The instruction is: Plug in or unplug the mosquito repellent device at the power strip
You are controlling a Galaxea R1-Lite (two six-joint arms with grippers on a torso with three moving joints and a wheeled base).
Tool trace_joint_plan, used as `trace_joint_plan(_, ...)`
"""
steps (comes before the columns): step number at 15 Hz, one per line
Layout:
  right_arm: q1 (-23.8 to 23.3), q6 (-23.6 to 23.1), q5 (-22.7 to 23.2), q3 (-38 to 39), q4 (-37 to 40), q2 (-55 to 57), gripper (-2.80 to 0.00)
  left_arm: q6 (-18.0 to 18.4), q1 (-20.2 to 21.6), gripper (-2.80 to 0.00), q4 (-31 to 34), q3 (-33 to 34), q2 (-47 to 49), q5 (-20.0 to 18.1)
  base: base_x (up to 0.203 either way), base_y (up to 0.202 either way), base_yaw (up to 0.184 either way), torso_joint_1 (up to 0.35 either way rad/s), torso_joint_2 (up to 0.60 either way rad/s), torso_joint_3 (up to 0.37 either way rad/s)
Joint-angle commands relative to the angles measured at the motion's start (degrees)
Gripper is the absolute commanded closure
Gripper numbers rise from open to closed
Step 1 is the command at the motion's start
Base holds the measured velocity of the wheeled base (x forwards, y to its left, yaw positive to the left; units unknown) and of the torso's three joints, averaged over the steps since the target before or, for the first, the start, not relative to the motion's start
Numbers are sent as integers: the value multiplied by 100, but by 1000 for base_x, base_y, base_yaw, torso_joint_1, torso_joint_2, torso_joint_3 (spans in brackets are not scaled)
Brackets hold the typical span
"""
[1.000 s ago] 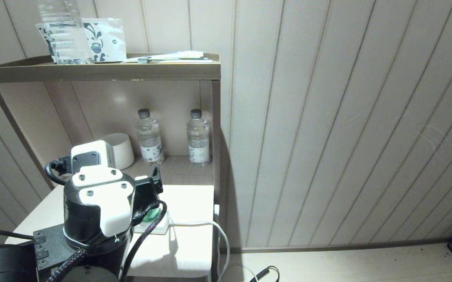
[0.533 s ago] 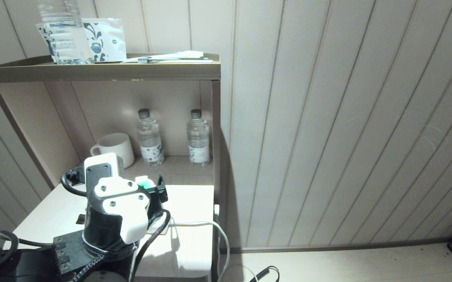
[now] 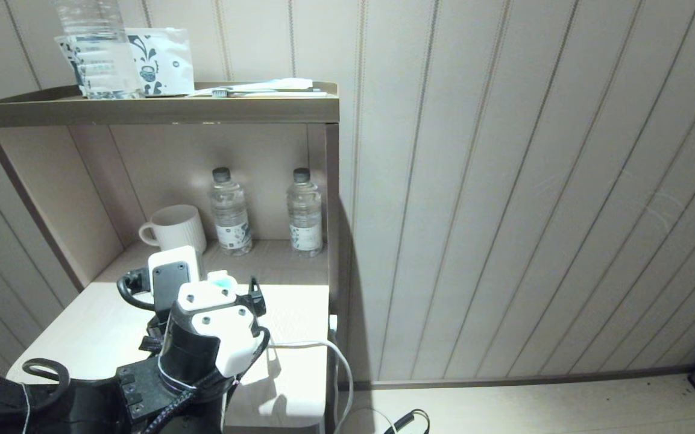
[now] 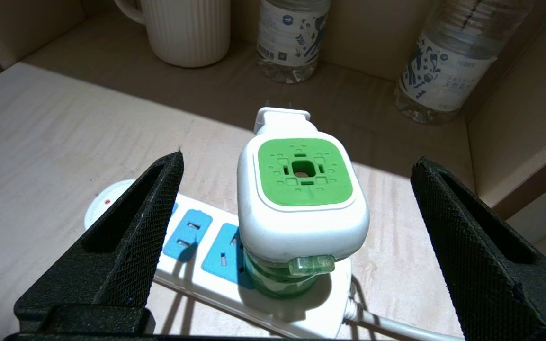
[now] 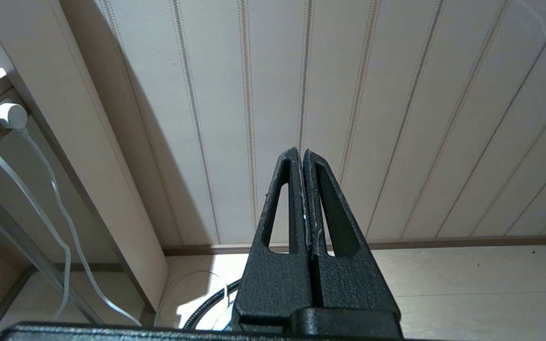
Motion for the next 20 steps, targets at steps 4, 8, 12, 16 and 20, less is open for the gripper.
trace_joint_plan(4,1,1,-1,0,0,9,0,-24,-56,-280,-349,210,240,31,0,0,0,0,0,0)
trace_joint_plan(8,1,1,-1,0,0,9,0,18,-56,-280,-428,266,341,239,0,0,0,0,0,0)
trace_joint_plan(12,1,1,-1,0,0,9,0,28,-47,-280,-502,216,471,242,0,0,0,0,0,0)
trace_joint_plan(16,1,1,-1,0,0,9,0,55,32,-280,-516,166,469,251,0,0,0,0,0,0)
trace_joint_plan(20,1,1,-1,0,0,9,0,116,84,-280,-516,166,460,251,0,0,0,0,0,0)
